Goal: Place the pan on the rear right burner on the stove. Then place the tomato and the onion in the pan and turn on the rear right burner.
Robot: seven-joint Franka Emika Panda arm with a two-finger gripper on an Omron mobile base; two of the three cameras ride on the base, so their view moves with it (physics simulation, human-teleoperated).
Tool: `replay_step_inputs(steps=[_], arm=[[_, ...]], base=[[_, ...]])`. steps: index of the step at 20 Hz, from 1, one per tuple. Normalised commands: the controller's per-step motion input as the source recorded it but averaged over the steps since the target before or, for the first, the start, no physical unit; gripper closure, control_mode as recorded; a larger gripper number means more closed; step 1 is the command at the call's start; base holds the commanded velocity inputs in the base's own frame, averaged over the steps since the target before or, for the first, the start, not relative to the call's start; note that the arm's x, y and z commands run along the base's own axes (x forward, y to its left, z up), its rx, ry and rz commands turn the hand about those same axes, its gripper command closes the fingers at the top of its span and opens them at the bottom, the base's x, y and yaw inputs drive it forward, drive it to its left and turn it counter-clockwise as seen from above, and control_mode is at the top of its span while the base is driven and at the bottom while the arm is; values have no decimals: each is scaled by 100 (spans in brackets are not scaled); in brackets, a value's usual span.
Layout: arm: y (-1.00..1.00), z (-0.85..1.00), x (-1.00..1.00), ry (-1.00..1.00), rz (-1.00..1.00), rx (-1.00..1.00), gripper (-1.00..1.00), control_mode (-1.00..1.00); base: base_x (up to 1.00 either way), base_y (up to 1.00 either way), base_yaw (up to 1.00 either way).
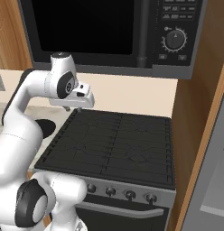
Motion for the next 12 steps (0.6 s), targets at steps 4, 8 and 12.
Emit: replay_step_inputs(steps=[4,8,12], arm=[[0,0,-4,0,0,0,-100,-100],[0,0,-1,0,0,0,-100,-100],[0,0,-2,0,0,0,-100,-100]], base=[[0,0,0],[0,0,0],[0,0,0]])
